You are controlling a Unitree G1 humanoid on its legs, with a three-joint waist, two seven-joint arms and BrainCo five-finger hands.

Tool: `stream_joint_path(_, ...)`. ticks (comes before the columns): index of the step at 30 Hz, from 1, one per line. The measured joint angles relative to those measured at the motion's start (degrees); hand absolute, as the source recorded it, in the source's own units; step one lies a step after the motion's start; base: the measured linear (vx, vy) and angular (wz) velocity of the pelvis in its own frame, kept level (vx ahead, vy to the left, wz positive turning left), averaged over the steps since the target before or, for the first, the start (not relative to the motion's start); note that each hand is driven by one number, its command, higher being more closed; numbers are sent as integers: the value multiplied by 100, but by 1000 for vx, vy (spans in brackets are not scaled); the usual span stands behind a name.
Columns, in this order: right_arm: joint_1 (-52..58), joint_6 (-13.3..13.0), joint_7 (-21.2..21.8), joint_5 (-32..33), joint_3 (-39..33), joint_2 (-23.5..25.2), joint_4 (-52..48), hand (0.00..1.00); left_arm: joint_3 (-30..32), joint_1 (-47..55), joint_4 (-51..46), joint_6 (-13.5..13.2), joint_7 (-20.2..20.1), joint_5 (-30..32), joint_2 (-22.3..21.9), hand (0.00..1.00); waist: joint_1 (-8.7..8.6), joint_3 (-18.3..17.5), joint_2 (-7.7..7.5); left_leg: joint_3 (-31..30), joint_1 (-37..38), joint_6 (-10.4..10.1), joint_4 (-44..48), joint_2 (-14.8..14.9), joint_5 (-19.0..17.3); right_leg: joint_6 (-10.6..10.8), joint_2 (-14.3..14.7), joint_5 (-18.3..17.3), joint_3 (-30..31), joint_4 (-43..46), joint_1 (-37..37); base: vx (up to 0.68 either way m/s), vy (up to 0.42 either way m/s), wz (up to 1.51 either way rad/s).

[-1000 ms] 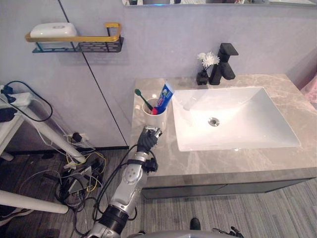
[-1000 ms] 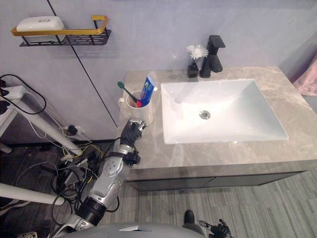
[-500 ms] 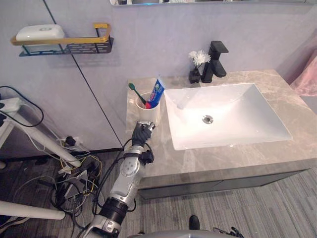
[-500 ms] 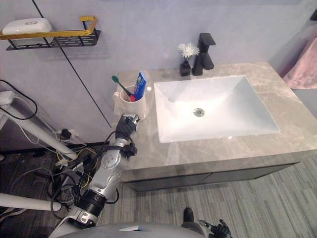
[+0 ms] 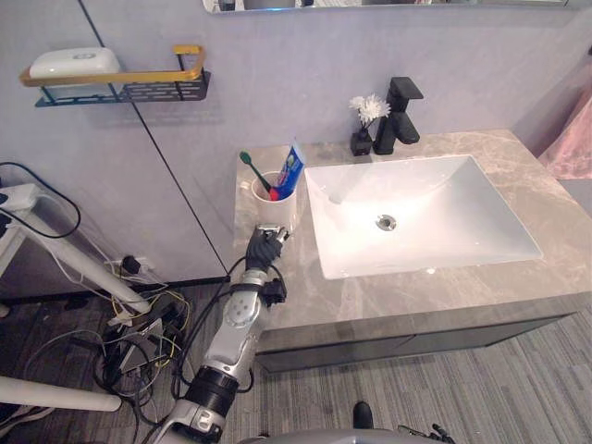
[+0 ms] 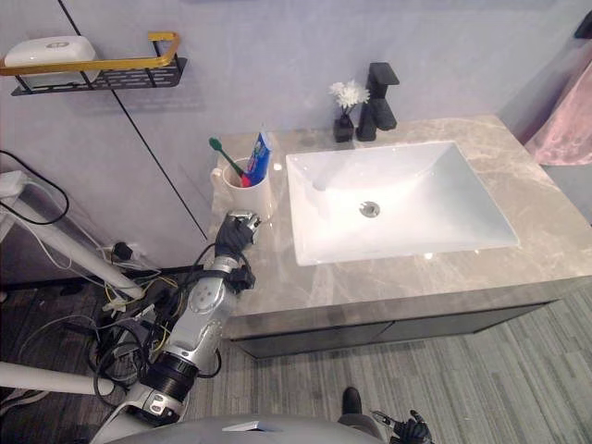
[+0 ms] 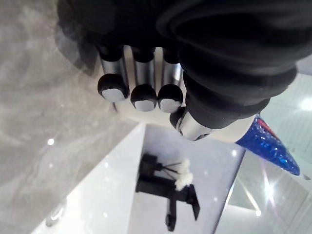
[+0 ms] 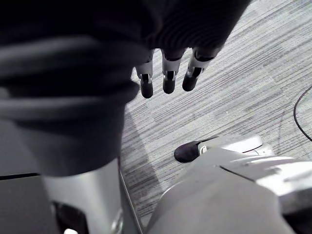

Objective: Organize washtable

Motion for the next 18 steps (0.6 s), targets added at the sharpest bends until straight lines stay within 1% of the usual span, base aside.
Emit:
stream_joint_path(2, 5, -1, 2, 0, 7, -2, 1, 0, -27, 213, -319, 5, -97, -75, 1, 100, 6, 1, 1, -8, -1, 0, 6, 0, 0, 0, -2, 0, -9, 9, 7, 0, 0, 0)
stream_joint_path(6, 64, -3, 6, 3, 37, -8, 8, 0, -97, 677, -1027, 1, -268, -106, 13, 100, 74, 7, 14, -85, -5, 5, 57, -1, -4, 0, -18, -1, -91, 12, 76, -14, -3, 9)
stream_joint_path(9, 104, -3, 12, 7, 42, -15, 10, 0, -100, 928, -1387, -4, -356, -122, 34, 100, 143, 7, 23, -118, -28, 12, 111, -3, -15, 0, -29, -1, -114, 9, 94, -30, -4, 6)
stream_joint_path(12, 119, -6, 46, 40, 61, -33, 13, 0, -100, 1201, -1748, -24, -415, -221, 61, 100, 154, -3, 40, -142, -43, 13, 126, -3, -15, 0, -34, -1, -133, 6, 98, -21, -3, 3)
stream_joint_path(18, 141, -5, 111, 202, 148, -111, 30, 0, -164, 1545, -2337, -50, -598, -445, 130, 100, 170, -70, 142, -155, -47, 13, 126, -4, -15, 0, -35, -1, -149, 17, 100, 0, 0, 0)
